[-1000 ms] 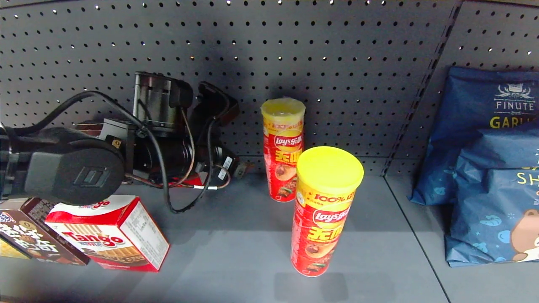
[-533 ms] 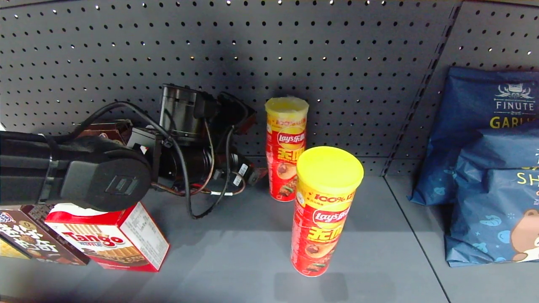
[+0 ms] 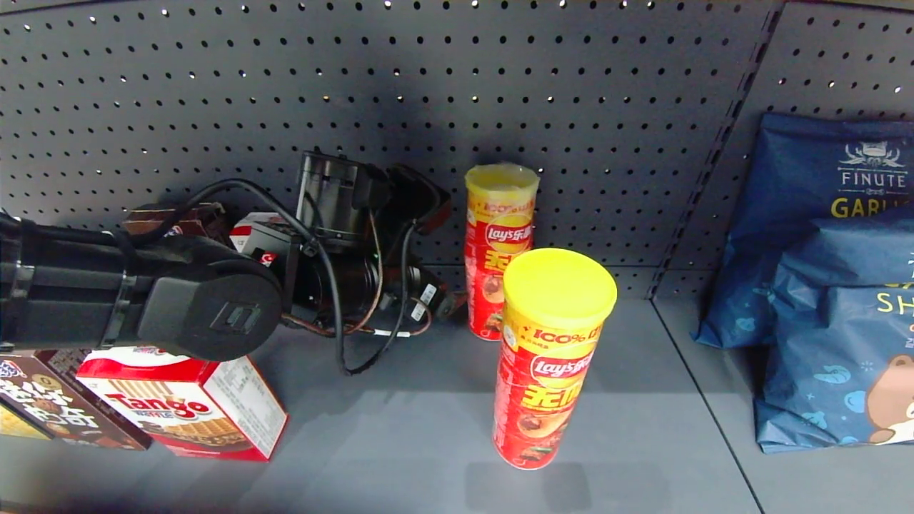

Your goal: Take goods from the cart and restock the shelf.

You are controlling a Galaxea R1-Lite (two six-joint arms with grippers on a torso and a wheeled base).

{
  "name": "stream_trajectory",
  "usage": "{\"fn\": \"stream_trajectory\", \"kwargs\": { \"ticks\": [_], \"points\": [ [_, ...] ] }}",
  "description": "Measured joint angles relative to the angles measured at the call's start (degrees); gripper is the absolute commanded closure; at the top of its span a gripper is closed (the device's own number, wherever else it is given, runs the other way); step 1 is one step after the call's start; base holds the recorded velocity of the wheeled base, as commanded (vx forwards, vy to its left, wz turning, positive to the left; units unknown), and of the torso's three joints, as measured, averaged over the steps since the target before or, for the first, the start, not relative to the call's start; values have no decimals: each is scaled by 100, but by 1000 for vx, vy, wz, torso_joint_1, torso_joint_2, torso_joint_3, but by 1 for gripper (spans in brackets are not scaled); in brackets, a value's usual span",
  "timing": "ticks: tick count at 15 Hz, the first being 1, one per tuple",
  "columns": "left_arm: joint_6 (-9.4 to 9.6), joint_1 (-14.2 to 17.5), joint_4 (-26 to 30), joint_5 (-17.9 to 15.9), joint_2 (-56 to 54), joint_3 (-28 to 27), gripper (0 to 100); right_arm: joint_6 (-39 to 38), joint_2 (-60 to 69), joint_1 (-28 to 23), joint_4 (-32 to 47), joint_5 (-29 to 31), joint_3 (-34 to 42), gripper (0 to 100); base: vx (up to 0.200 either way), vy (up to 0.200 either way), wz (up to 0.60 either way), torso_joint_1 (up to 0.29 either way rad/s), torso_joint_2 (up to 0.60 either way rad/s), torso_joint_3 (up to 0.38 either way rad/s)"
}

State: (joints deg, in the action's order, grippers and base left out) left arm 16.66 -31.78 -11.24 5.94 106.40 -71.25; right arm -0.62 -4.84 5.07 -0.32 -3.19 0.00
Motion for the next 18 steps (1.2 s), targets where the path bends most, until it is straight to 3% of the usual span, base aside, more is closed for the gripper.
{"fn": "stream_trajectory", "kwargs": {
  "ticks": [5, 11, 13, 16, 18],
  "points": [
    [2, 4, 5, -2, -150, 26, 0, 2, 0, 0, 0, 0, 0, 0, 0, 0, 0, 0, 0, 0],
    [41, 117, 65, 68, -1193, 100, 0, 2, 0, 0, 0, 0, 0, 0, 0, 0, 0, 0, 0, 0],
    [165, 111, 29, 115, -1657, 428, 0, 0, 0, 0, -1, 2, 0, 0, 0, 0, 0, 0, 0, 0],
    [542, 91, 9, 145, -2548, 1296, 0, 0, 0, 0, 0, 2, 0, 0, 0, 0, 0, 0, 0, 0],
    [670, 100, 11, 154, -3176, 1975, 0, 11, 0, 5, 10, -9, 0, 0, 0, 0, 0, 0, 0, 0]
  ]
}}
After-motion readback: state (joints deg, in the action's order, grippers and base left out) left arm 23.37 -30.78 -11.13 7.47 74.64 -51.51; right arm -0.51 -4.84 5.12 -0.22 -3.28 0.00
